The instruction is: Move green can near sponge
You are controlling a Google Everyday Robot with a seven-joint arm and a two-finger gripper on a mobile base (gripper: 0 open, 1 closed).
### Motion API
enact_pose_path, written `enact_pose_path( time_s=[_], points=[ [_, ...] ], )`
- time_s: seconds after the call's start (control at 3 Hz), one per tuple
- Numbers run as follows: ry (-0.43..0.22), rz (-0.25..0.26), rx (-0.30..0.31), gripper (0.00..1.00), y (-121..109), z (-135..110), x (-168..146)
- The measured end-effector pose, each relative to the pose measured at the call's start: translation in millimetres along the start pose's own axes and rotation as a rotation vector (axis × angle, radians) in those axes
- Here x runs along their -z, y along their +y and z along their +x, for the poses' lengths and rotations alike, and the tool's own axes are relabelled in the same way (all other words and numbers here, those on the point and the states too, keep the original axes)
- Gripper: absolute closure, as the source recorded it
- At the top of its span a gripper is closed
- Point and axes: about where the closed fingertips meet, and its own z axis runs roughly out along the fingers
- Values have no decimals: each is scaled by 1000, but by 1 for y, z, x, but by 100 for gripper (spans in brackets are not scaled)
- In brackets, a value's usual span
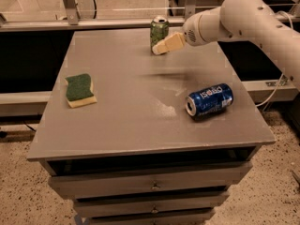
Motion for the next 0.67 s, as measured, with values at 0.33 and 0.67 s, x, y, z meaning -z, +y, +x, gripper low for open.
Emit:
enact_pose_path(
  time_s=[0.33, 0.67],
  points=[
    [-69, -19, -53, 0, -7, -3, -30],
    [-128, -19, -80, 0, -21, -4, -55]
  ],
)
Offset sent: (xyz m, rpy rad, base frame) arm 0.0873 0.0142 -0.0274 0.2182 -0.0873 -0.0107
